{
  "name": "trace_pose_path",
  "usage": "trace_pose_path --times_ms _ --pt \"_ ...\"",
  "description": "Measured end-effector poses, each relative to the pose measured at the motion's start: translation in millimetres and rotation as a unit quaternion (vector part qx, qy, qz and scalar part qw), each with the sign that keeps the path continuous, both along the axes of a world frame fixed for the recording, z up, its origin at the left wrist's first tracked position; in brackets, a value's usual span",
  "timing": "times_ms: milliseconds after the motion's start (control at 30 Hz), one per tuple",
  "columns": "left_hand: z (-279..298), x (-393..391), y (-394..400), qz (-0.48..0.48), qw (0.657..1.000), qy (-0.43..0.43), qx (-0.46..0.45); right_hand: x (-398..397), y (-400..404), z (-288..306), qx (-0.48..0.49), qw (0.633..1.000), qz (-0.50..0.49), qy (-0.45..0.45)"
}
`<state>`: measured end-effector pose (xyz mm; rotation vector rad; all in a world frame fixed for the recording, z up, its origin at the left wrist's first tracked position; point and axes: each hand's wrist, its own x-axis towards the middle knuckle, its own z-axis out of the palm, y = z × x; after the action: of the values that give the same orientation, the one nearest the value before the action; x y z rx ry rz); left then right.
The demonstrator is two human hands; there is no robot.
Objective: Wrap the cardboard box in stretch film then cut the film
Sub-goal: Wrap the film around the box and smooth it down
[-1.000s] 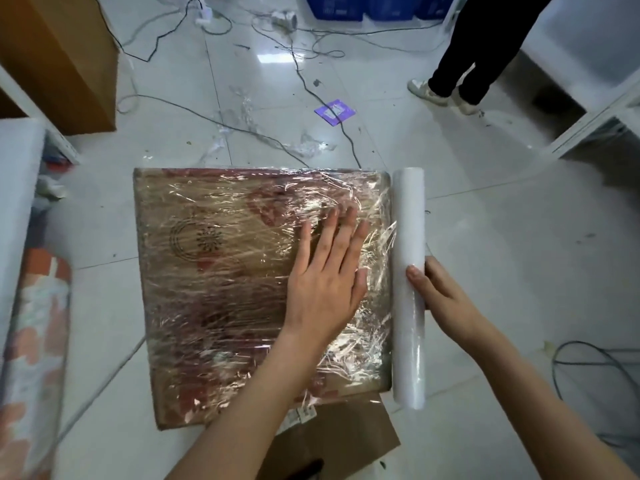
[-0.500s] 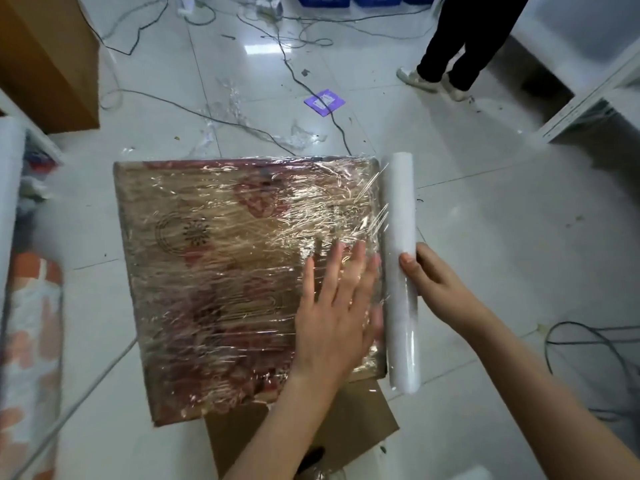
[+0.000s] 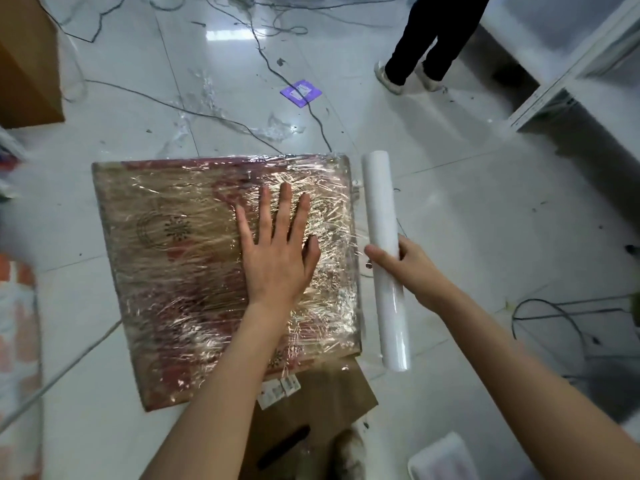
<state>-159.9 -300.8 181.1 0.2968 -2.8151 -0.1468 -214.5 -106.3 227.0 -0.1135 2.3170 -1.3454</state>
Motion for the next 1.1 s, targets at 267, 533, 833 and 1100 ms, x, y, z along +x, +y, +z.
trace_pose_path --times_ms 267,533,833,1100 --pt "1.6 1.8 -1.4 0.001 1.0 -0.004 -0.011 -21.4 12.0 -21.7 -0.078 0.99 0.049 -0.11" --pt "2.3 -4.2 -6.3 0.007 0.998 -0.001 -0.058 -46.7 27.3 -47.3 -0.134 0.966 0.091 -0.2" --pt "13.6 -14.2 -2.8 0.018 0.999 0.005 -0.044 -78.5 23.5 -67.0 -0.143 0.947 0.132 -0.254" --pt "11.2 -19.0 -2.3 0.021 0.998 0.03 -0.048 -95.2 16.7 -90.0 -0.169 0.916 0.17 -0.321"
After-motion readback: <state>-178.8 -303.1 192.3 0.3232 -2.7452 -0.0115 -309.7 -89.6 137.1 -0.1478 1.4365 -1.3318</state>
